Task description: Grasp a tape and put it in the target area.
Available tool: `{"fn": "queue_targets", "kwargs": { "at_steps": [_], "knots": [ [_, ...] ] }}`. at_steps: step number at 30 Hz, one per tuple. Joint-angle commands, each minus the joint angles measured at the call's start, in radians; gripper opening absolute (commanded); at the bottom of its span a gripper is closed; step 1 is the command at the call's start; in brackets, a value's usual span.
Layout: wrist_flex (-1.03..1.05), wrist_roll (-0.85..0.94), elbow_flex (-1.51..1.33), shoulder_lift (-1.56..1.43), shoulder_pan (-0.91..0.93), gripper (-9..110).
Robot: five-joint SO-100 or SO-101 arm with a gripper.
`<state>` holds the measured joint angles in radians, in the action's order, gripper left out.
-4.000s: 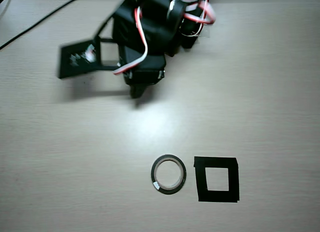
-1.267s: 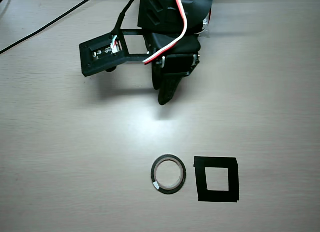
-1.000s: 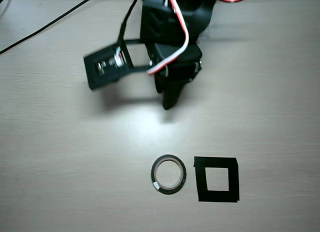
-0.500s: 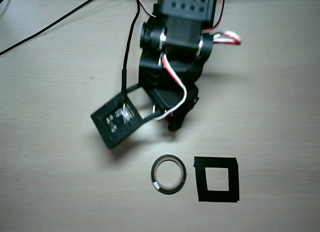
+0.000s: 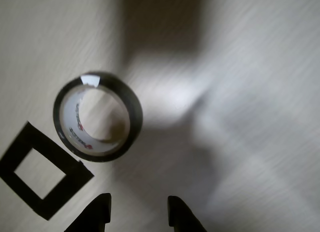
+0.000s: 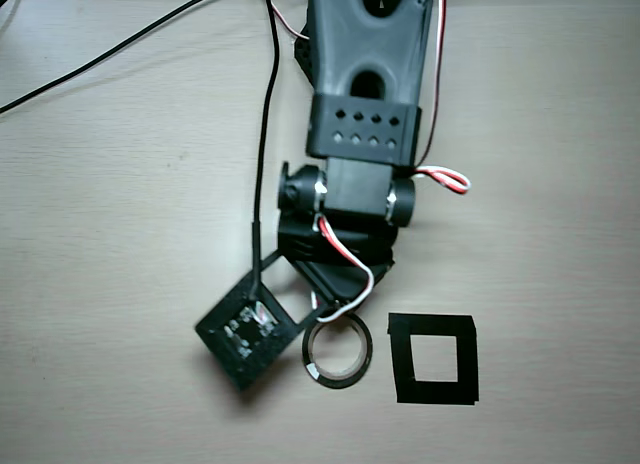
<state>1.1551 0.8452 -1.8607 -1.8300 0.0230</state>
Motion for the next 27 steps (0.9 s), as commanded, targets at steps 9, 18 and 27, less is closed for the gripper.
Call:
{"fn": "queue_targets", "kwargs": {
  "at_steps": [9,18,27],
  "knots": [
    [-0.063,0.037,0.126,0.156,-0.011,14],
    [-0.094,0.066,0.196,0.225,-0.003,14],
    [-0.155,0.049,0.23,0.367,0.021,13]
  ]
}}
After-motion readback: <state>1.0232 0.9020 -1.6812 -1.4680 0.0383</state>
